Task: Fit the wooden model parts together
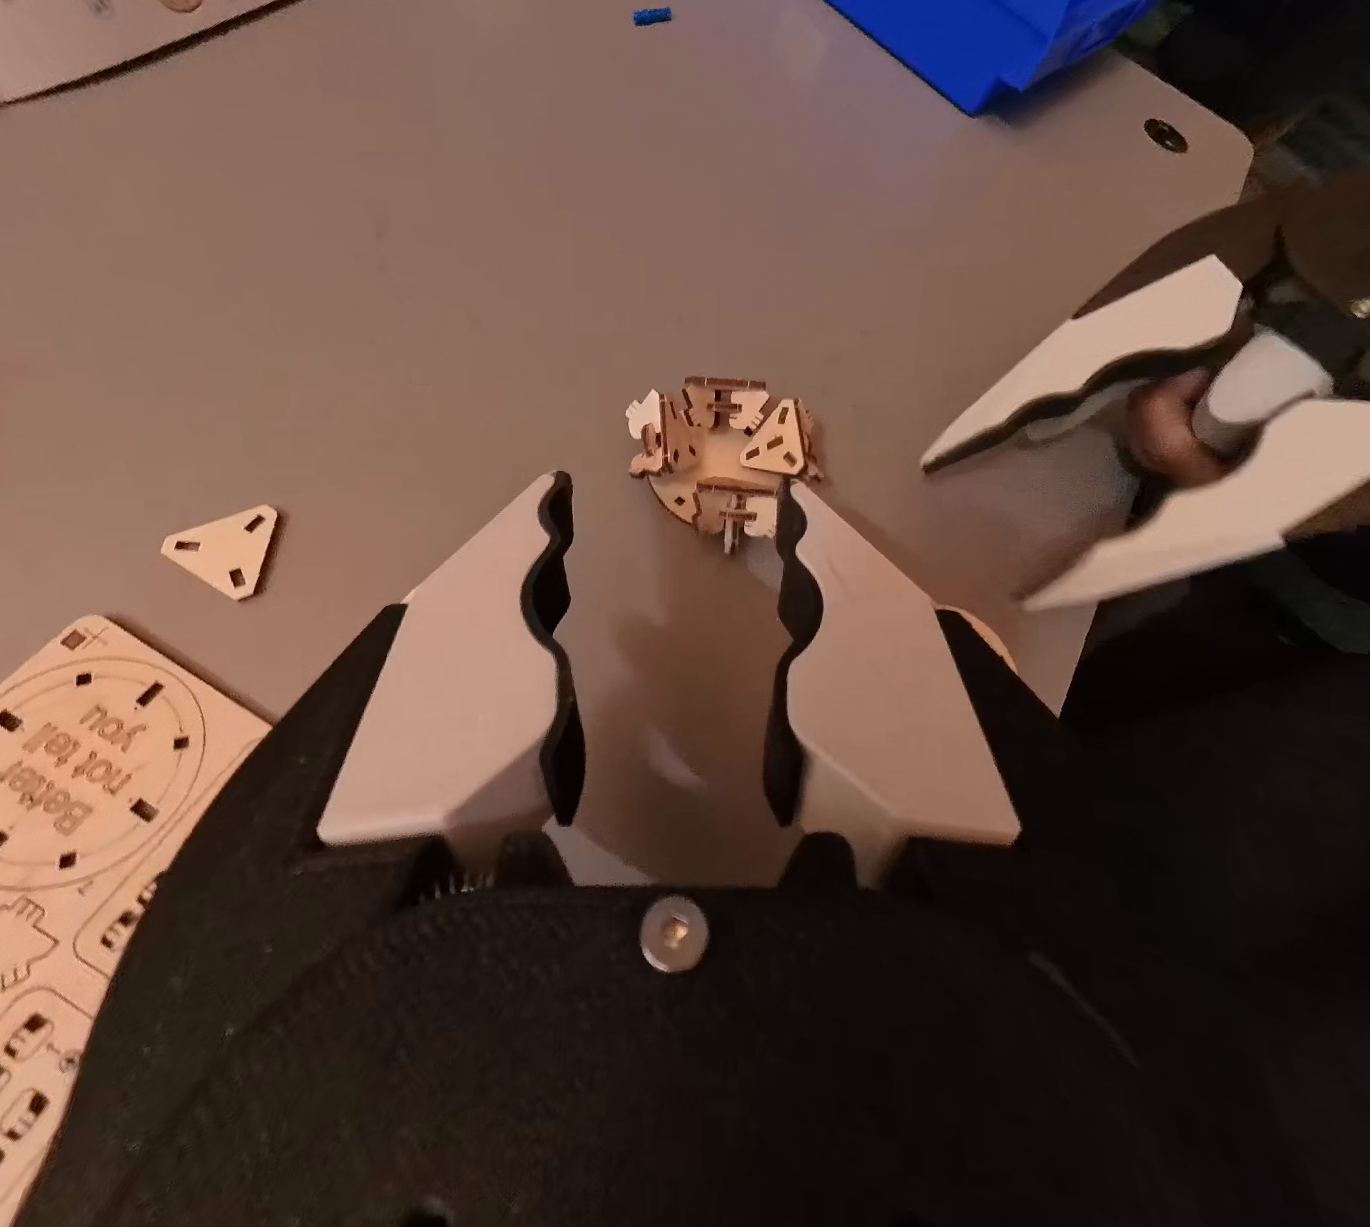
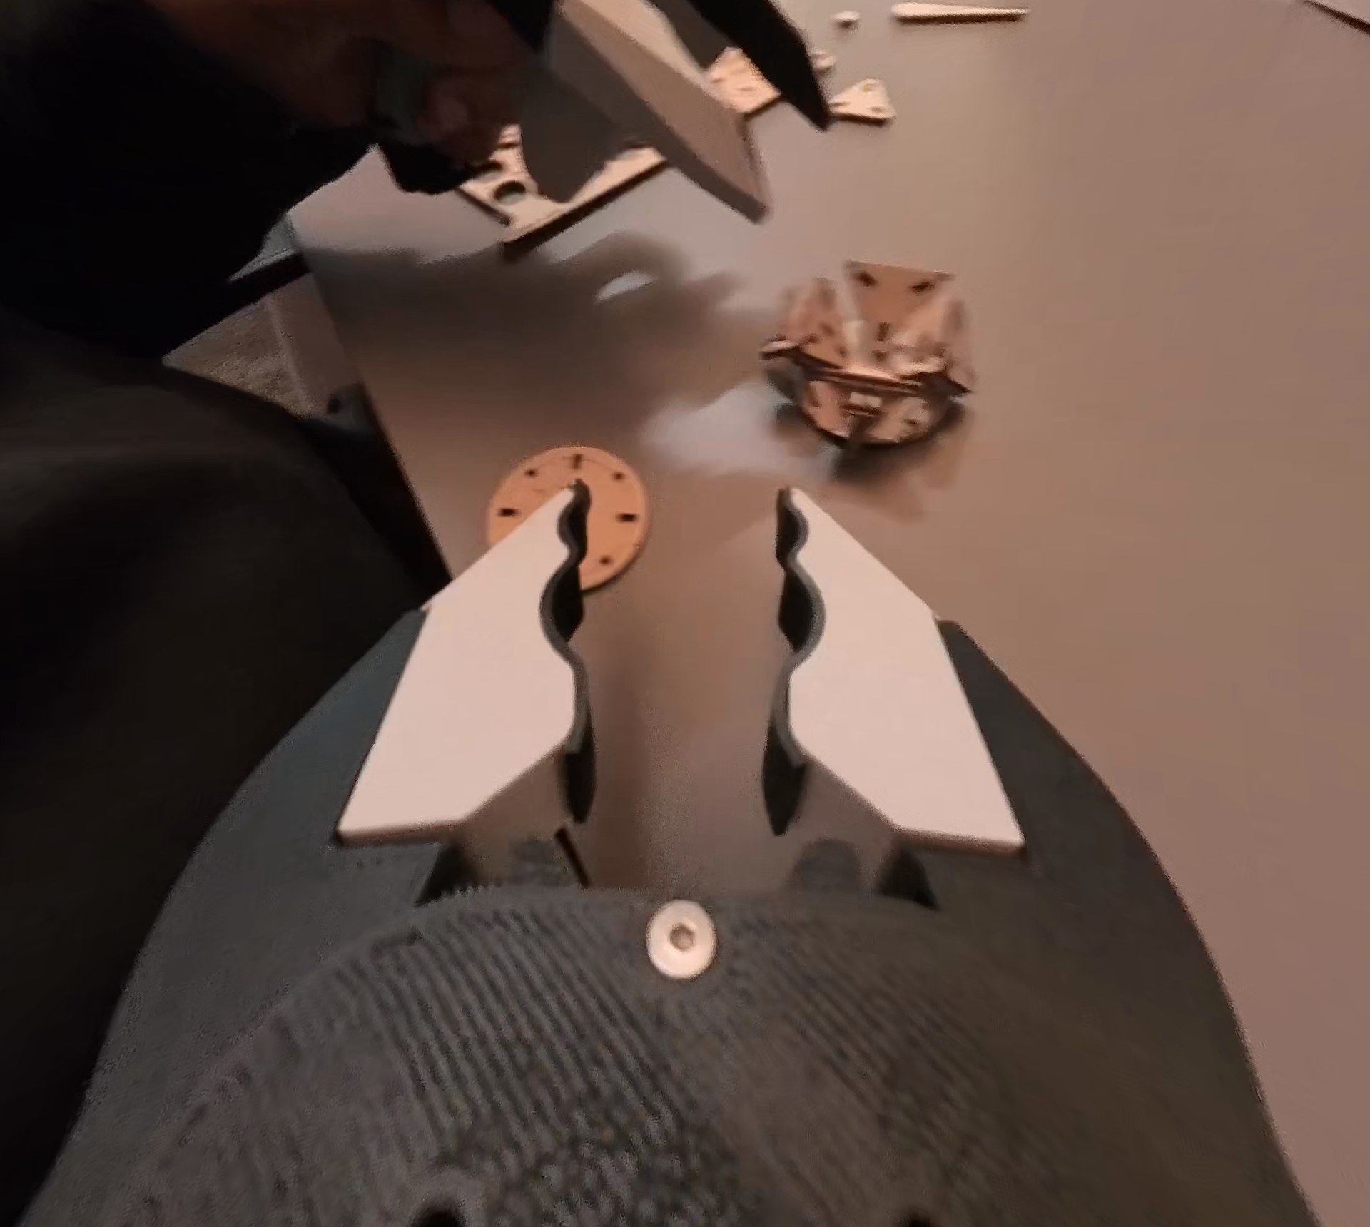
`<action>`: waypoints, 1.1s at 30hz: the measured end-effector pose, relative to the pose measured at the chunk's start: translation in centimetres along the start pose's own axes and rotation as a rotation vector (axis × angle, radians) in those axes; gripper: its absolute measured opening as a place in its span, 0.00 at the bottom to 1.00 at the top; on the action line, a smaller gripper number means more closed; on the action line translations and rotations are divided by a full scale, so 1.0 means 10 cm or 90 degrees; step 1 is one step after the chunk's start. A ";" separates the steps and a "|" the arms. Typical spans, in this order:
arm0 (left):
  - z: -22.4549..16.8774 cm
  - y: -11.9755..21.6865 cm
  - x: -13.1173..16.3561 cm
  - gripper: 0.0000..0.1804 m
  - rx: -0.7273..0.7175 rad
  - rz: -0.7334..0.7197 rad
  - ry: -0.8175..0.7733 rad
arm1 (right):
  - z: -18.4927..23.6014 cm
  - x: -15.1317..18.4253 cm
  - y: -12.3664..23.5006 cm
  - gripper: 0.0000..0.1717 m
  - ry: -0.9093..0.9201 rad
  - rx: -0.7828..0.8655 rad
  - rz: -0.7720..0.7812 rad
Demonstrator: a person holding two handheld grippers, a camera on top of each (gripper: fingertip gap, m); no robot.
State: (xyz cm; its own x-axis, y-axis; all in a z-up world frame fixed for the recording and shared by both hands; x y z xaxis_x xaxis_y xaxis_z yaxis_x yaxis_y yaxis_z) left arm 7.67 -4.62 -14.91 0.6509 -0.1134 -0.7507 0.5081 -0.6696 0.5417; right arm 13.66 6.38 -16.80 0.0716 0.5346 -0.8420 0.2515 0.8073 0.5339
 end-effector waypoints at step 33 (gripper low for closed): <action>-0.08 -0.39 0.29 0.37 -0.125 0.078 -0.105 | 0.21 0.08 -0.14 0.34 0.042 -0.064 0.034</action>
Point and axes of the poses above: each gripper's, where its closed fingertips meet, y back along the fingers, x out of its underside, z = x × y across the jaws, the point moved 3 cm from there along y, back along the fingers, and after that the axes turned 12 degrees about y, right-handed, at the moved point
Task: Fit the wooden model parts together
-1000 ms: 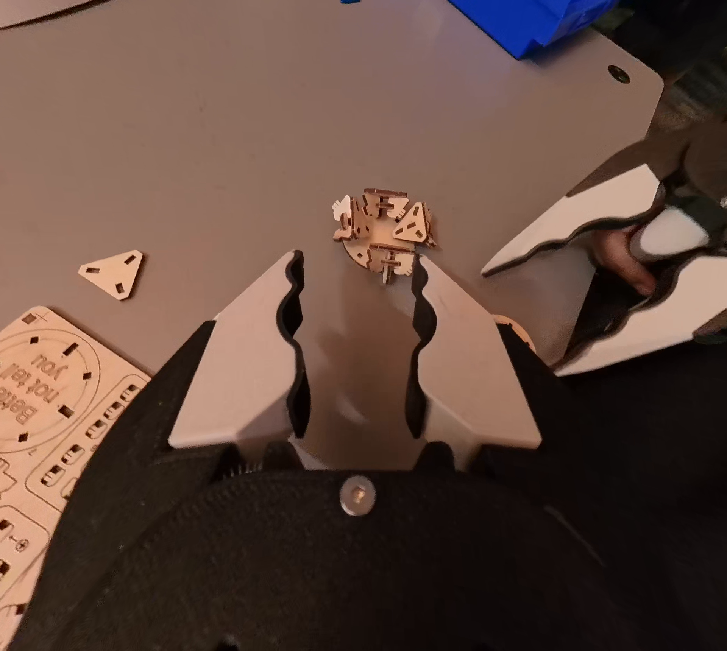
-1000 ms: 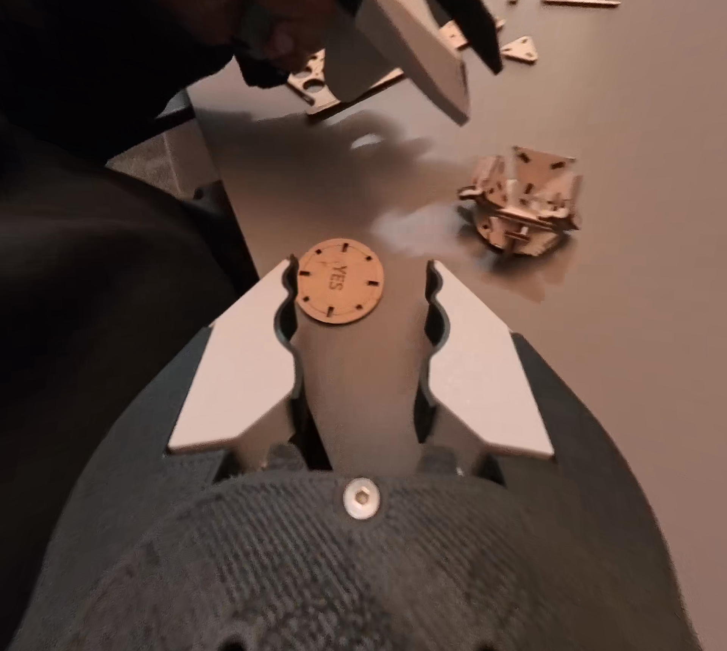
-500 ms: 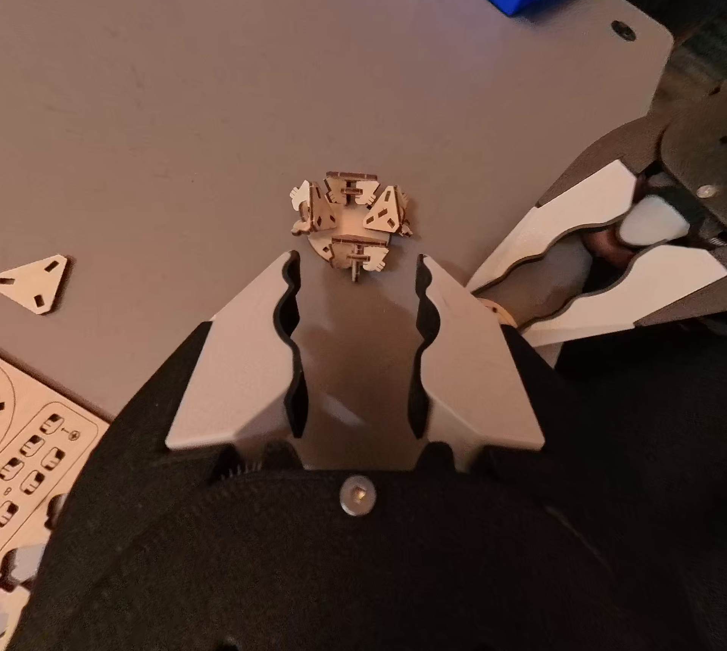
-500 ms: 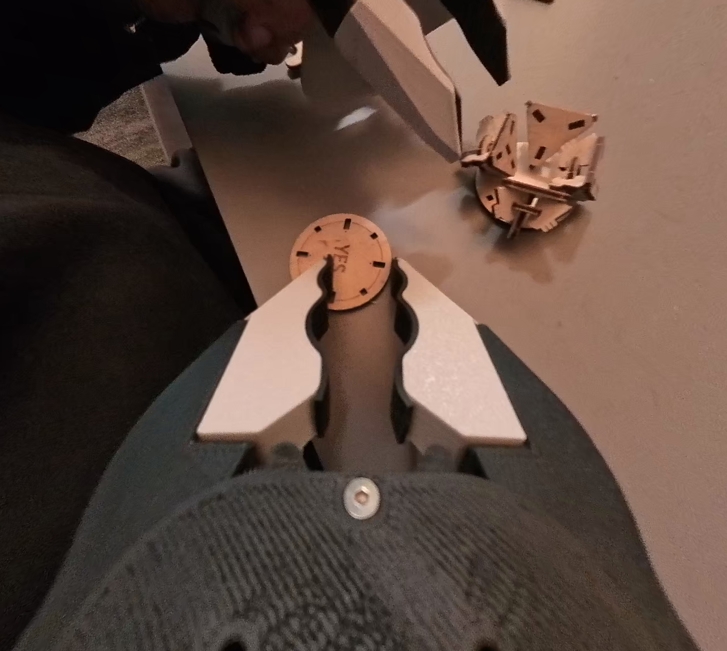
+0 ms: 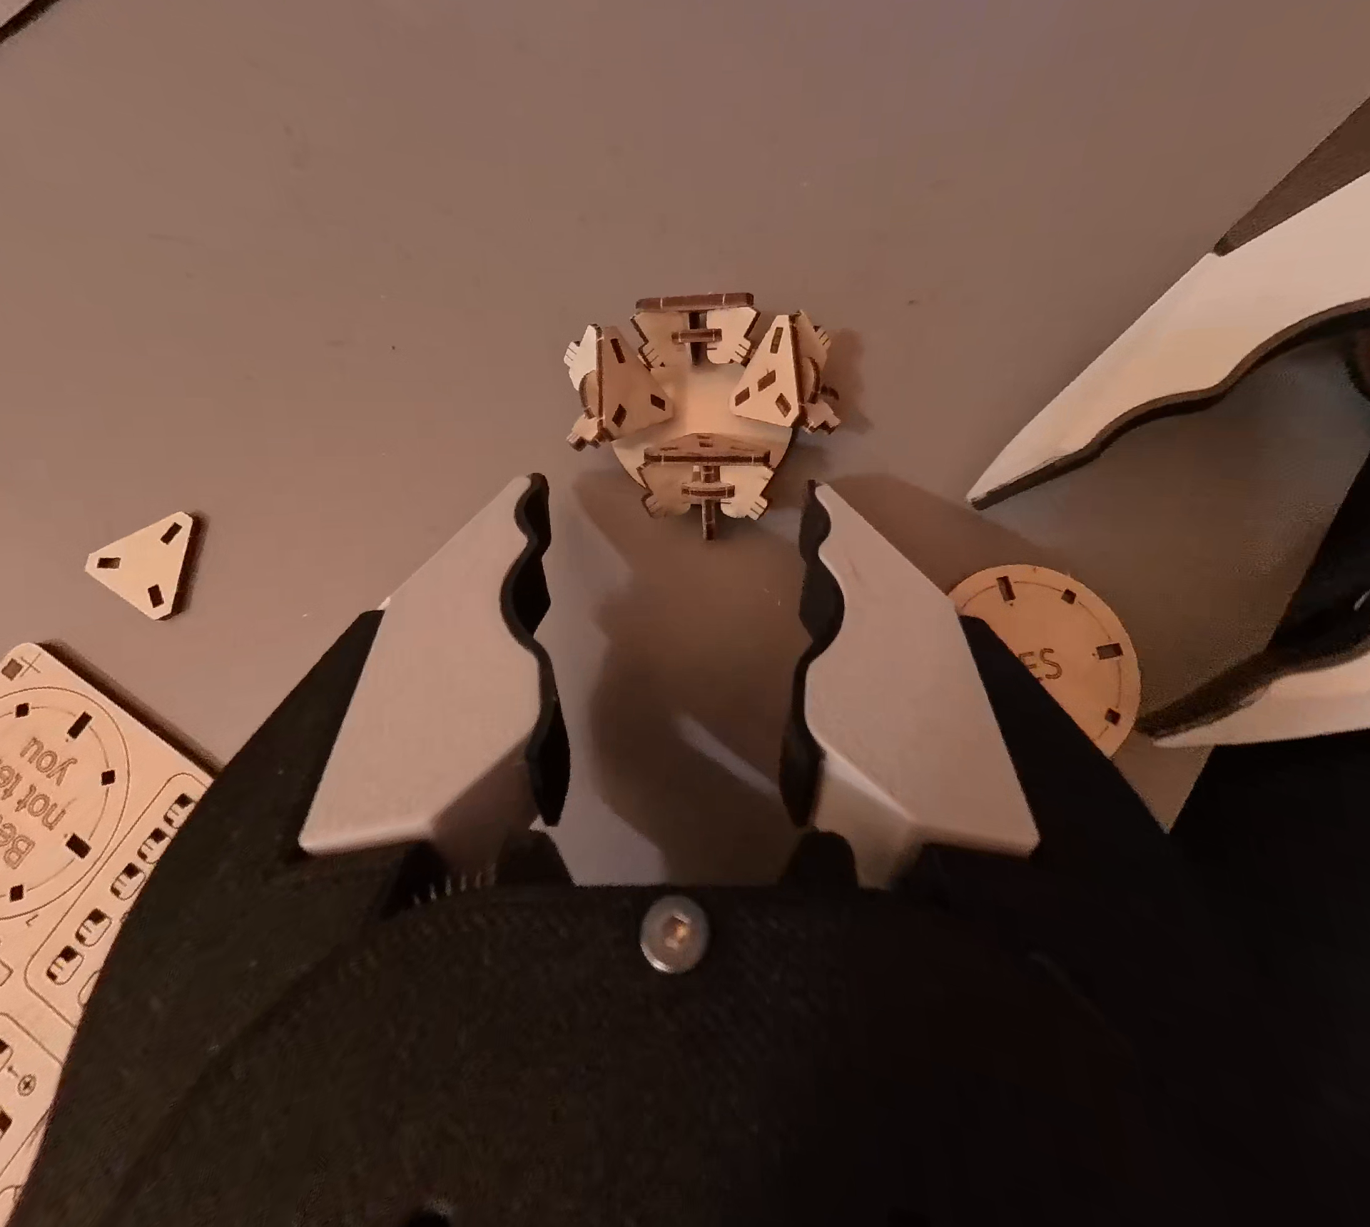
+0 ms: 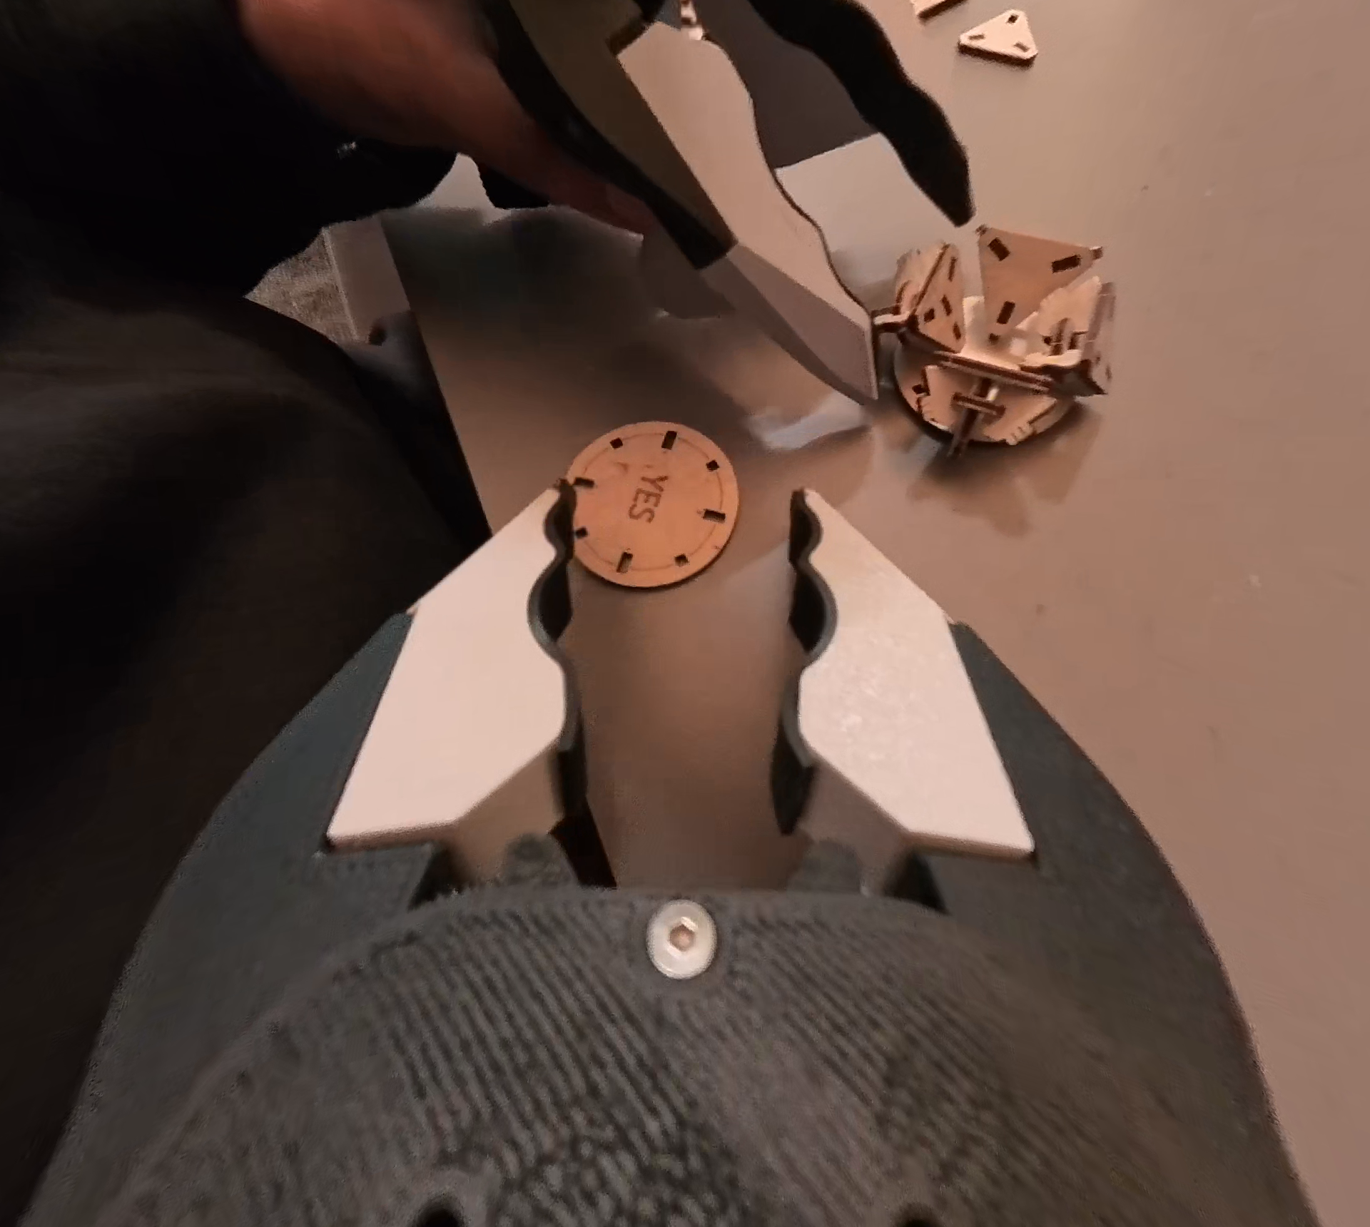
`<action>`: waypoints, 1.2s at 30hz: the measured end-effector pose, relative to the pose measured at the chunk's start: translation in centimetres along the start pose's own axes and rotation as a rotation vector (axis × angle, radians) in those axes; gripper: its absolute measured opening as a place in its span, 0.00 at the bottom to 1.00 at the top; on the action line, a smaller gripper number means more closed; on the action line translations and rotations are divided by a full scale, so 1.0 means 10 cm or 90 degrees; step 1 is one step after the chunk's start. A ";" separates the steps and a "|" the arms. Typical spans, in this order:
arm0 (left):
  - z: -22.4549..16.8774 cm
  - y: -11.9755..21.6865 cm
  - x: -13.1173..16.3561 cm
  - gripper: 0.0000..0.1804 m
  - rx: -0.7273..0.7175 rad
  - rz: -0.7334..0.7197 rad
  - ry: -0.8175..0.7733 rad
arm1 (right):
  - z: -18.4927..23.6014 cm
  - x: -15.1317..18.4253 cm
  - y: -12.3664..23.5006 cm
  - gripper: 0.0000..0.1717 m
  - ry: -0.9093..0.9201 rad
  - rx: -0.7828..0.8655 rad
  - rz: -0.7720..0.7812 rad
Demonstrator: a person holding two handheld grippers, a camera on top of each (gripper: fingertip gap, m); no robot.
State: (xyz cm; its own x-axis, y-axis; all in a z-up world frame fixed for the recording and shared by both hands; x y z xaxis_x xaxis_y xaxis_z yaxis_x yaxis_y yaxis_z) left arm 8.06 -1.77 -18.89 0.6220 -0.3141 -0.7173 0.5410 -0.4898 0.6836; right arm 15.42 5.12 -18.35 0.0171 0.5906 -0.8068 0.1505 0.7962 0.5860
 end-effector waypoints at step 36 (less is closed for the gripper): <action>0.01 0.30 0.16 0.34 0.012 -0.057 0.068 | 0.12 0.06 -0.09 0.35 0.045 -0.036 0.045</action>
Point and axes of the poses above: each gripper's, where its closed fingertips meet, y back along the fingers, x out of its underside, z = x × y across the jaws, the point moved 3 cm from there along y, back along the fingers, and after that the axes turned 12 degrees about y, right-handed, at the moved point
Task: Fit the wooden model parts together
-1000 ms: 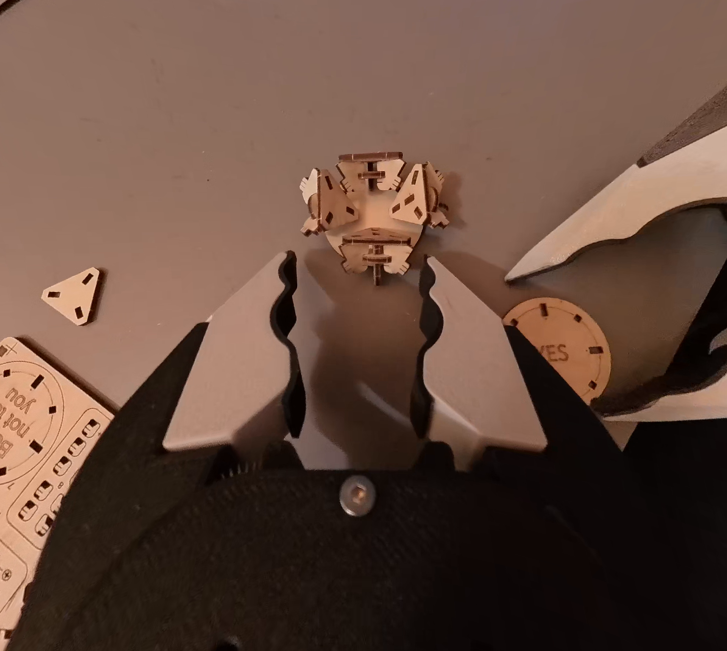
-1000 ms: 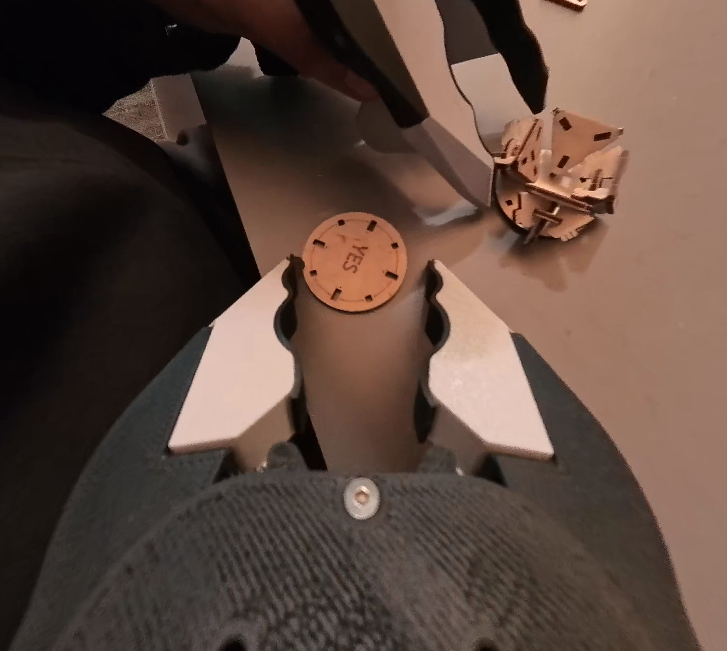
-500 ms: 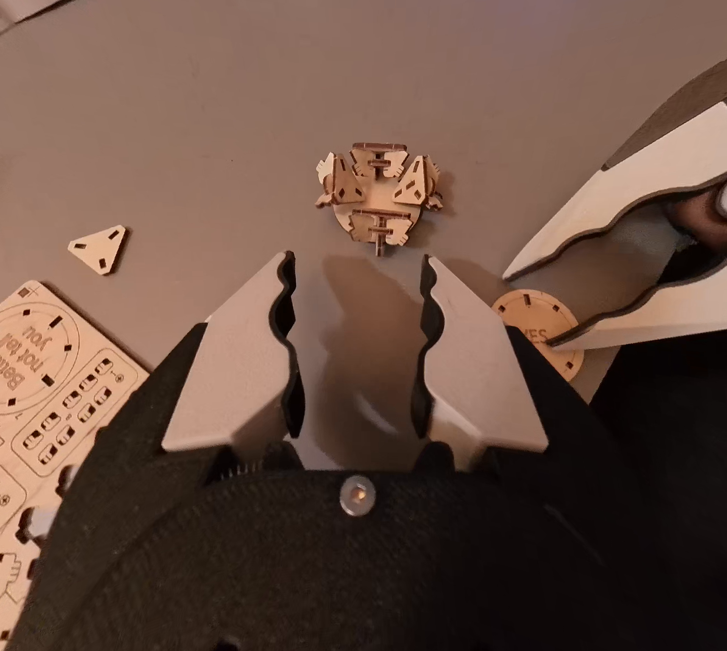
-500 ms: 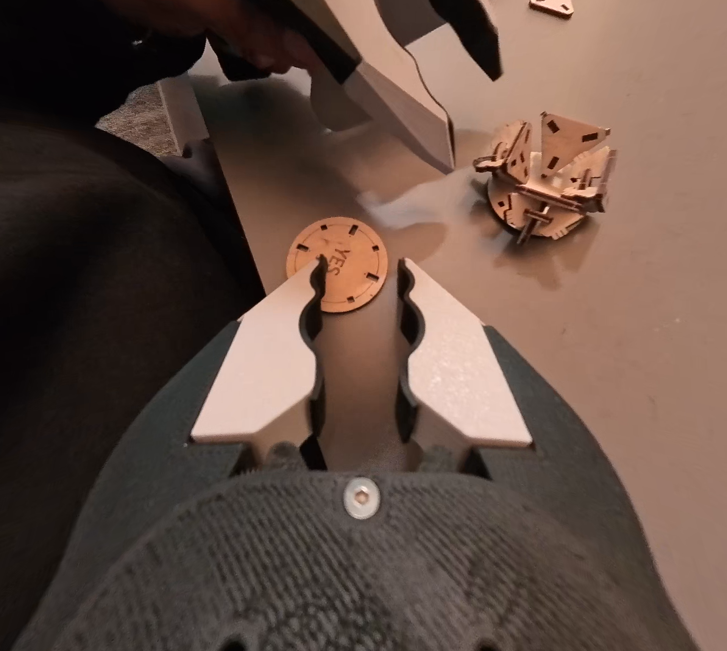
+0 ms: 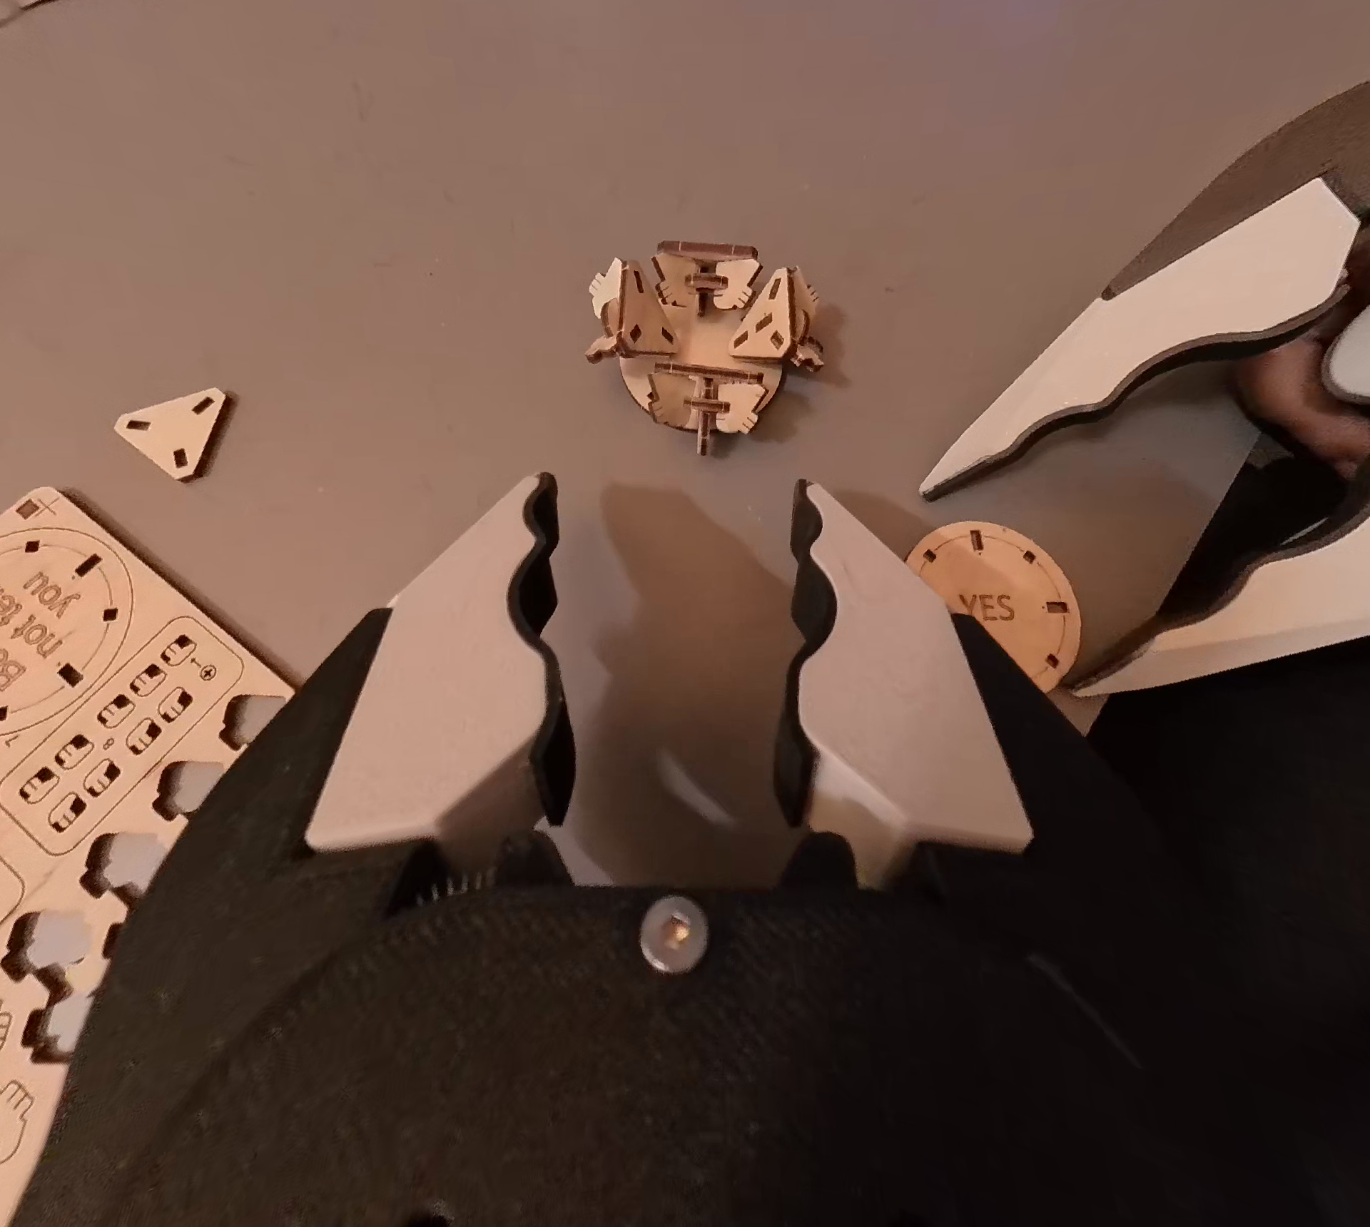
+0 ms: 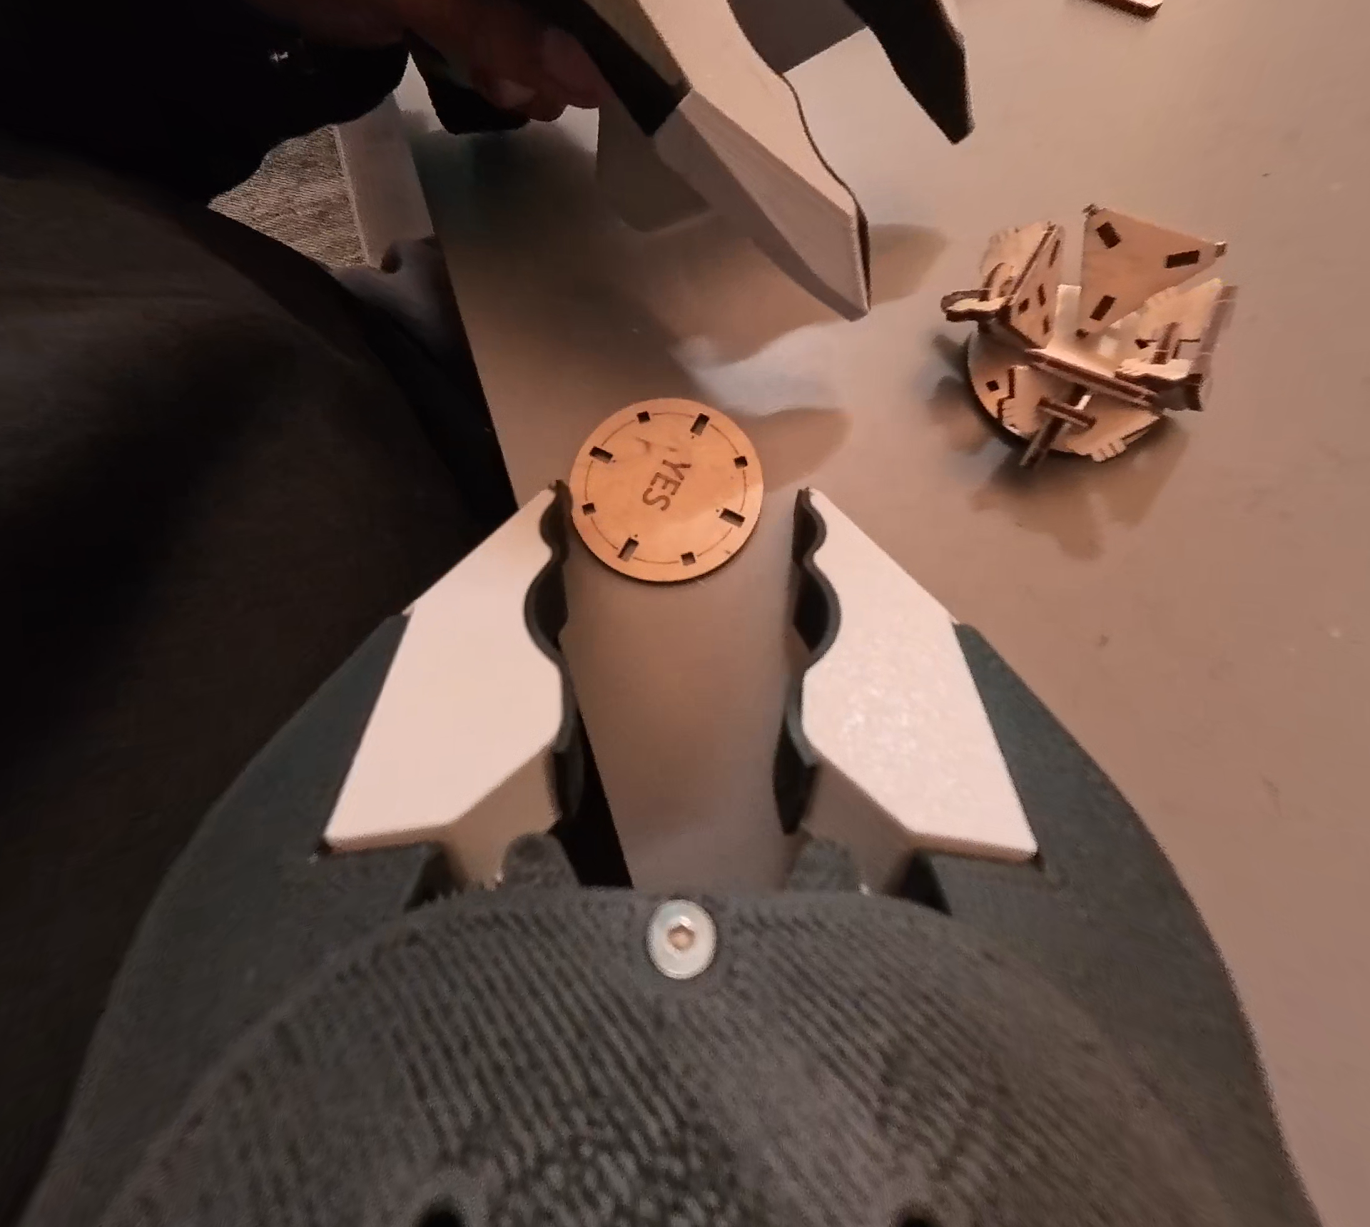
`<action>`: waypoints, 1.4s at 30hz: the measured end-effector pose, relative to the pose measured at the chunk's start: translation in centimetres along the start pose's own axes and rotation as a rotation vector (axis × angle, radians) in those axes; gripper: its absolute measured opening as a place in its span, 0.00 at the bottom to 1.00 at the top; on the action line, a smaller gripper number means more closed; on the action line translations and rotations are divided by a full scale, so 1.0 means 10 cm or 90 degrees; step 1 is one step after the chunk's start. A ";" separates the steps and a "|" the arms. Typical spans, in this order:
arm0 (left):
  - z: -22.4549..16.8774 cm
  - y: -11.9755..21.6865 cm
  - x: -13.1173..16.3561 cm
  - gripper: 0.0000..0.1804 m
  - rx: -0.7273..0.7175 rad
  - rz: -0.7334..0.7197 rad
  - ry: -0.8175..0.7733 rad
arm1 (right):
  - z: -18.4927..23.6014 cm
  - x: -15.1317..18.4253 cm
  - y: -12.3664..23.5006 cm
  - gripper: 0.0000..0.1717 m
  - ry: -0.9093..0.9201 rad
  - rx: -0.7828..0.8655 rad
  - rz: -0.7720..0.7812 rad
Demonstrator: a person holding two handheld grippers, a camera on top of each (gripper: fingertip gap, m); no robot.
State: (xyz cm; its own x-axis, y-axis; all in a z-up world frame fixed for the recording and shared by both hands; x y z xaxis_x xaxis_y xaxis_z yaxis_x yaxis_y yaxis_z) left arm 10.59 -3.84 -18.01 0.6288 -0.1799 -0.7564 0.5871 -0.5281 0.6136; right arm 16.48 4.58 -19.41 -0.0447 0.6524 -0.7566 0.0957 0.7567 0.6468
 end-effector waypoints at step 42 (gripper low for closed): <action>0.13 -0.16 -0.70 0.34 0.016 -0.118 0.017 | -1.15 0.07 0.88 0.22 -0.095 0.225 -0.124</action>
Point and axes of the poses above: each gripper's, where its closed fingertips meet, y back along the fingers, x out of its underside, z = x × y across the jaws, the point moved 3 cm from there along y, back along the fingers, and after that the axes turned 12 degrees about y, right-handed, at the moved point
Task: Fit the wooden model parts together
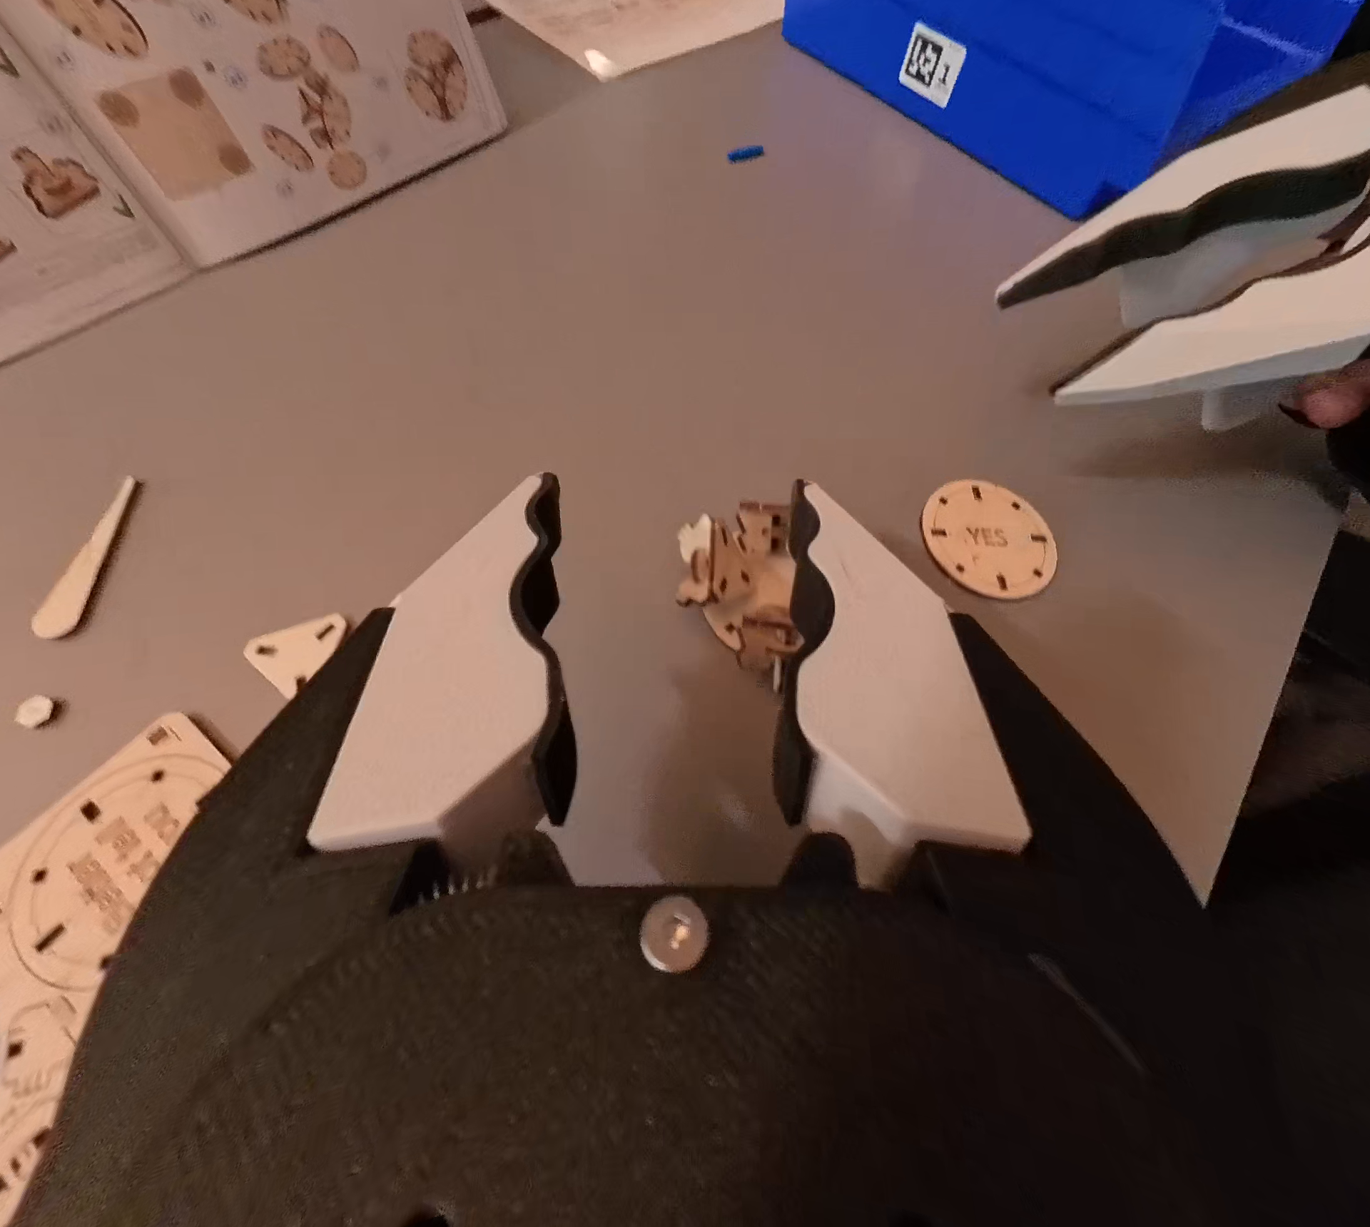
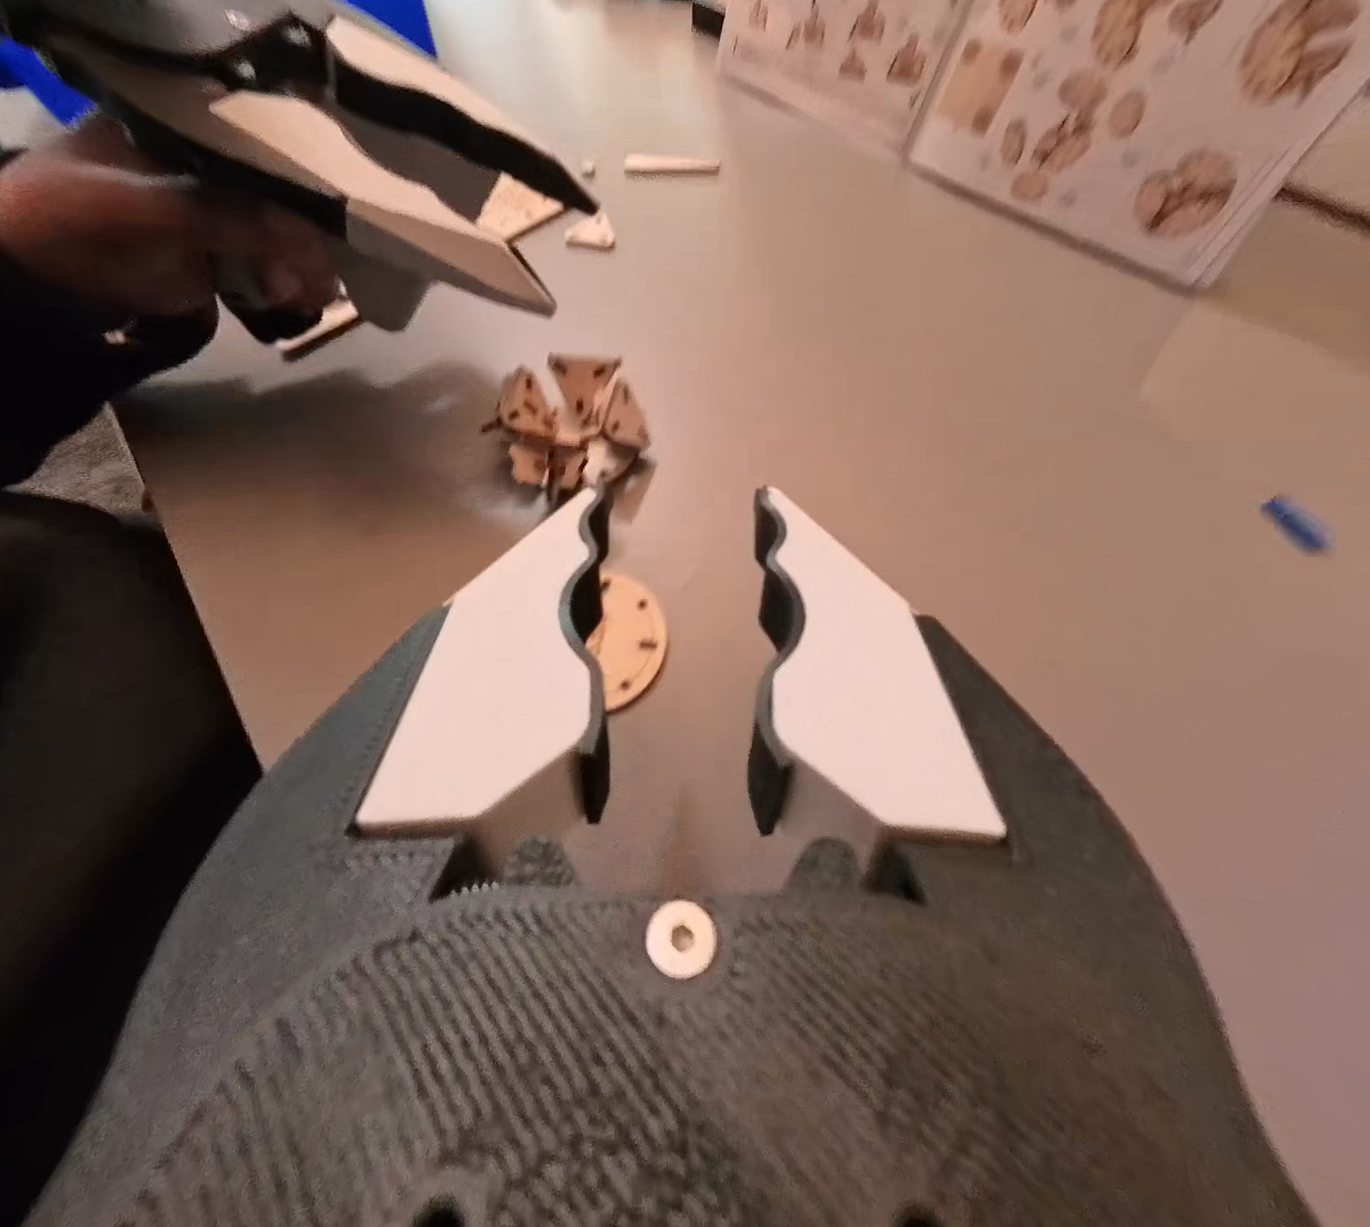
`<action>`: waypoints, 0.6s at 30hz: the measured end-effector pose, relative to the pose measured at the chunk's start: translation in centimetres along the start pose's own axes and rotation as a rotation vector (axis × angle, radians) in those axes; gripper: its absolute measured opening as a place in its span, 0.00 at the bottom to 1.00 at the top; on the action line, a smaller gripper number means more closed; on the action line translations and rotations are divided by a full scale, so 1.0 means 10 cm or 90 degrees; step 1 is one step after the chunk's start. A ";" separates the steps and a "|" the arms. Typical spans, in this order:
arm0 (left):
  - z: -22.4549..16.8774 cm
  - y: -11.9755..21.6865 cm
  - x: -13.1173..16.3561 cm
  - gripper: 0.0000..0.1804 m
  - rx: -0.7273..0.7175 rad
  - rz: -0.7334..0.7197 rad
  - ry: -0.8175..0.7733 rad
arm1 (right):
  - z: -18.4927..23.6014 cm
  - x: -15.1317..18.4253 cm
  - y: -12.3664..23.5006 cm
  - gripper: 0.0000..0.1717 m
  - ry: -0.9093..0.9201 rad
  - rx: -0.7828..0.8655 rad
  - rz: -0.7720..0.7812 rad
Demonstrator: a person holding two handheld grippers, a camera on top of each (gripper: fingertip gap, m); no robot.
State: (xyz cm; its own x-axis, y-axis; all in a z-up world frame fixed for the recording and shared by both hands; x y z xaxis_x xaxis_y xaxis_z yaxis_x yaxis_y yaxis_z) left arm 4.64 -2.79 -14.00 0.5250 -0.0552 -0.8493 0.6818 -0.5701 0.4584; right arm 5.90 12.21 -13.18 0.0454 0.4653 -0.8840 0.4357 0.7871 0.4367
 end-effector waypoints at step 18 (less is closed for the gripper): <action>0.68 -0.72 -0.97 0.34 -0.135 -0.095 -0.085 | -1.36 -0.65 -0.96 0.13 0.120 0.084 -0.189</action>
State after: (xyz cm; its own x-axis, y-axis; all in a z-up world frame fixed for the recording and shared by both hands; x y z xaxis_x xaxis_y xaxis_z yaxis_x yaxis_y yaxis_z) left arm -8.78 -3.73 -10.84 0.3490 -0.0991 -0.9319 0.8448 -0.3971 0.3586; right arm -10.79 7.14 -9.32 -0.2610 0.3003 -0.9174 0.5183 0.8454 0.1293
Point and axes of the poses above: each gripper's, where its closed fingertips meet, y back along the fingers, x out of its underside, z = x × y across the jaws, the point moved 3 cm from there along y, back along the fingers, and after that the axes turned 12 degrees about y, right-handed, at the moved point
